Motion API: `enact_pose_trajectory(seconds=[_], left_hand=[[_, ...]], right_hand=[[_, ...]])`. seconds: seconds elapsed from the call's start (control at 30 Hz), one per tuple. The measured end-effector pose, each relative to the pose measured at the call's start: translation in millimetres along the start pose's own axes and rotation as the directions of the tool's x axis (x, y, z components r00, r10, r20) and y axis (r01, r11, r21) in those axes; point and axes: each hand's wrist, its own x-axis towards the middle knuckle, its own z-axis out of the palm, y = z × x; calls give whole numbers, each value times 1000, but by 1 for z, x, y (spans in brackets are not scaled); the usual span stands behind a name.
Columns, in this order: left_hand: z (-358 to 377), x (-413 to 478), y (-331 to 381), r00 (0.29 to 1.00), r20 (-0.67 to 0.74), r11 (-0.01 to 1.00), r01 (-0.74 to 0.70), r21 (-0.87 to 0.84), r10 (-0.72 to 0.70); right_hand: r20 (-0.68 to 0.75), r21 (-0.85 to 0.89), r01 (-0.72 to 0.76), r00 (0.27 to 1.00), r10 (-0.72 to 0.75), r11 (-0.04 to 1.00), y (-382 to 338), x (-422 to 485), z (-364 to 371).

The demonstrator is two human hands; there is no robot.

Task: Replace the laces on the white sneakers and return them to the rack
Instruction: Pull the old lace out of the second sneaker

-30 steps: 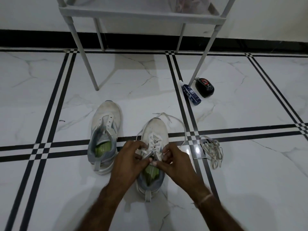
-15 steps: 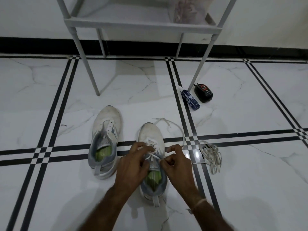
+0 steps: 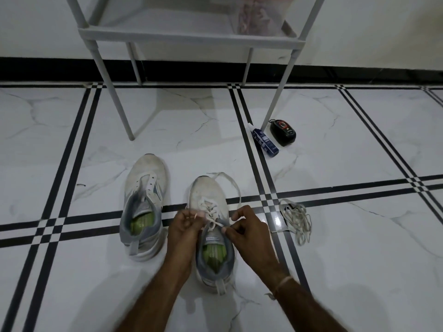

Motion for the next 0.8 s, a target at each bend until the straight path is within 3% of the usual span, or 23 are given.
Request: enact_pose_trajectory(seconds=[0.03, 0.1, 0.2, 0.23, 0.27, 0.3, 0.33, 0.37, 0.4, 0.43, 0.5, 0.53, 0.6, 0.63, 0.73, 0.77, 0.8], left_hand=[[-1, 2, 0, 990, 44, 984, -135, 121, 130], [-6, 9, -1, 936, 177, 834, -353, 425, 306], [-11, 19, 1, 884, 282, 602, -461, 652, 372], [-9, 18, 3, 882, 288, 580, -464, 670, 372], [-7, 19, 4, 912, 229, 665, -405, 627, 340], [-4, 22, 10, 971, 80, 860, -236, 452, 224], [-3, 24, 18, 998, -54, 995, -13, 95, 18], [-5, 26, 25, 978, -85, 952, 165, -258, -192], [-9, 28, 27, 962, -87, 884, 198, -424, -257], [-11, 29, 28, 969, -97, 902, 171, -397, -226], [-10, 22, 28, 998, -16, 998, -64, 17, 64], [-7, 15, 26, 967, 138, 927, -247, 283, 216], [-5, 14, 19, 850, 406, 620, -524, 584, 336], [-6, 17, 16, 801, 472, 477, -598, 643, 368], [-11, 27, 14, 751, 527, 301, -649, 699, 398], [-8, 25, 13, 764, 502, 331, -634, 698, 406], [-4, 22, 11, 806, 426, 453, -586, 672, 410]], right_hand=[[3, 13, -12, 1000, 12, 1000, 0, 0, -1], [15, 38, -43, 999, 42, 998, 0, 0, -2], [33, 33, -64, 997, 62, 997, 0, 0, -3], [37, 28, -66, 997, 64, 997, -1, 0, -3], [42, 29, -69, 997, 68, 997, 0, 1, -3], [47, 38, -75, 996, 74, 996, 0, 1, -3], [49, 49, -84, 995, 81, 995, 0, 2, -3], [49, 58, -92, 995, 89, 994, 1, 2, -3], [44, 61, -95, 995, 92, 994, 1, 2, -2], [40, 58, -96, 995, 94, 994, 2, 2, -2], [30, 58, -98, 995, 97, 993, 3, 2, -2], [27, 67, -101, 995, 100, 993, 3, 1, -2], [19, 90, -111, 994, 110, 990, 4, 1, -2], [17, 95, -112, 994, 111, 989, 4, 2, -2], [20, 100, -116, 993, 115, 988, 5, 2, -3], [26, 98, -117, 993, 115, 988, 6, 2, -3], [30, 99, -120, 993, 118, 988, 6, 2, -3]])
